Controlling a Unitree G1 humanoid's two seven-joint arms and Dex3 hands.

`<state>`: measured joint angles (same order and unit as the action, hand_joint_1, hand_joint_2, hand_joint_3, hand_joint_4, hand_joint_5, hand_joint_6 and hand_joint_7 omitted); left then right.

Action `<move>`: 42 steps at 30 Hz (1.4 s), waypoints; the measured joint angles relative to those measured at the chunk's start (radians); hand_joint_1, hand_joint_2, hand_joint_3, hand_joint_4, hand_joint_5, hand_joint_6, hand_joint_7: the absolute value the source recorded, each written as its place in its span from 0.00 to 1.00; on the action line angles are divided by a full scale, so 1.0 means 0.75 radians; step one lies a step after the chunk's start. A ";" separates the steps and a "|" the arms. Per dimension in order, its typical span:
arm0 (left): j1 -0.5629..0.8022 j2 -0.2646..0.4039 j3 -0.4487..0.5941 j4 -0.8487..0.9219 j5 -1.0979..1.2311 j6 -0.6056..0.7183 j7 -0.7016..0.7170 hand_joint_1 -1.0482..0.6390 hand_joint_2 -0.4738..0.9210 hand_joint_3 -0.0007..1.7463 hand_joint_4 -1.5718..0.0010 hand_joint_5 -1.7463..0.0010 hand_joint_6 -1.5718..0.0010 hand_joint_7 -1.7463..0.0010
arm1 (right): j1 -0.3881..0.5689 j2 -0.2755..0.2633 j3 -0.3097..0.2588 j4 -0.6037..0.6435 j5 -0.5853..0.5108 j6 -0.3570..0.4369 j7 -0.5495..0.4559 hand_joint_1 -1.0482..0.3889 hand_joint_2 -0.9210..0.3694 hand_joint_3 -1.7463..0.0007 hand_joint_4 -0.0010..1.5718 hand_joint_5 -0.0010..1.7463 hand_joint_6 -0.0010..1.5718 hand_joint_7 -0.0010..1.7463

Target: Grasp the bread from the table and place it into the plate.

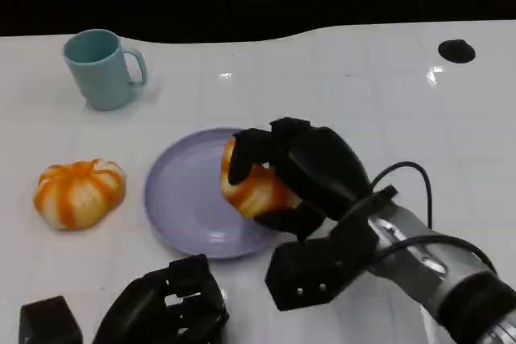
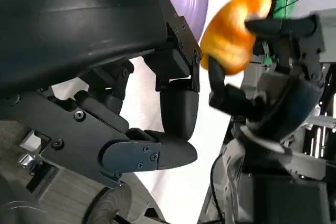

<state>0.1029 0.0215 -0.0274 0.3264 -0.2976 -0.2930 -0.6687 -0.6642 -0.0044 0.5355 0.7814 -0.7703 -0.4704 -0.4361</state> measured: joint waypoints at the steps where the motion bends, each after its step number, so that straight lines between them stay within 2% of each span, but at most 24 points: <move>1: 0.001 0.000 -0.002 0.000 0.000 0.000 0.000 0.28 0.85 0.33 0.50 0.00 0.52 0.19 | -0.019 0.019 0.001 0.036 0.000 0.005 -0.016 0.61 0.41 0.32 0.59 1.00 0.47 0.90; 2: 0.002 0.000 -0.004 0.000 0.000 0.000 0.000 0.28 0.85 0.33 0.50 0.00 0.52 0.19 | -0.035 0.035 0.003 0.066 0.000 0.006 -0.031 0.62 0.41 0.31 0.58 1.00 0.47 0.89; 4: 0.005 0.000 -0.008 -0.005 0.000 0.002 0.001 0.28 0.84 0.34 0.50 0.00 0.51 0.19 | -0.065 0.060 0.004 0.120 0.000 0.006 -0.061 0.61 0.41 0.33 0.54 0.95 0.50 0.76; 5: 0.007 0.000 -0.009 -0.010 0.000 0.004 0.001 0.28 0.84 0.34 0.50 0.00 0.52 0.18 | -0.073 0.068 0.005 0.139 0.000 0.004 -0.078 0.60 0.38 0.41 0.52 0.89 0.49 0.65; 6: 0.008 0.000 -0.009 -0.015 0.000 0.006 0.003 0.28 0.84 0.34 0.50 0.00 0.52 0.18 | -0.079 0.069 0.007 0.156 0.000 0.004 -0.093 0.57 0.34 0.49 0.46 0.80 0.46 0.50; 8: 0.009 0.000 -0.009 -0.020 0.000 0.007 0.003 0.27 0.84 0.34 0.50 0.00 0.52 0.18 | -0.086 0.070 0.017 0.173 -0.005 0.010 -0.100 0.54 0.29 0.57 0.38 0.63 0.43 0.31; 9: 0.010 0.001 -0.009 -0.021 0.000 0.007 0.003 0.27 0.84 0.35 0.50 0.00 0.52 0.18 | -0.088 0.067 0.027 0.173 -0.010 0.020 -0.098 0.51 0.25 0.63 0.31 0.49 0.39 0.21; 11: 0.010 0.001 -0.010 -0.021 0.001 0.006 0.003 0.28 0.84 0.34 0.50 0.00 0.52 0.18 | -0.090 0.062 0.038 0.169 -0.024 0.056 -0.055 0.47 0.17 0.74 0.23 0.36 0.35 0.09; 12: 0.010 0.001 -0.010 -0.021 0.001 0.006 0.003 0.28 0.84 0.34 0.50 0.00 0.52 0.18 | -0.090 0.059 0.039 0.165 -0.025 0.070 -0.023 0.44 0.11 0.82 0.15 0.35 0.31 0.04; 14: 0.011 0.002 -0.010 -0.021 0.001 0.006 0.003 0.28 0.84 0.35 0.50 0.00 0.52 0.18 | -0.088 0.046 0.040 0.141 -0.023 0.086 0.036 0.39 0.03 0.92 0.04 0.39 0.27 0.01; 19: 0.010 0.002 -0.010 -0.021 0.002 0.006 0.003 0.28 0.84 0.35 0.50 0.00 0.52 0.18 | -0.056 0.001 0.038 0.020 -0.015 0.105 0.135 0.33 0.00 0.91 0.00 0.32 0.20 0.00; 30: 0.009 0.000 -0.011 -0.020 0.008 0.005 0.006 0.27 0.83 0.36 0.50 0.00 0.52 0.18 | 0.126 -0.126 0.020 -0.315 0.037 0.138 0.333 0.32 0.00 0.90 0.00 0.30 0.18 0.00; 38: 0.006 0.000 -0.010 -0.020 0.007 0.008 0.009 0.28 0.83 0.37 0.50 0.00 0.52 0.19 | 0.294 -0.218 -0.056 -0.535 0.106 0.147 0.425 0.34 0.00 0.94 0.01 0.33 0.20 0.01; 42: 0.000 -0.002 -0.010 -0.019 0.007 0.008 0.012 0.28 0.83 0.37 0.50 0.00 0.52 0.18 | 0.363 -0.267 -0.099 -0.599 0.128 0.107 0.412 0.41 0.00 0.97 0.13 0.37 0.31 0.05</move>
<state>0.1030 0.0200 -0.0351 0.3120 -0.2923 -0.2869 -0.6600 -0.3919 -0.2051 0.4610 0.3322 -0.6745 -0.3900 -0.1273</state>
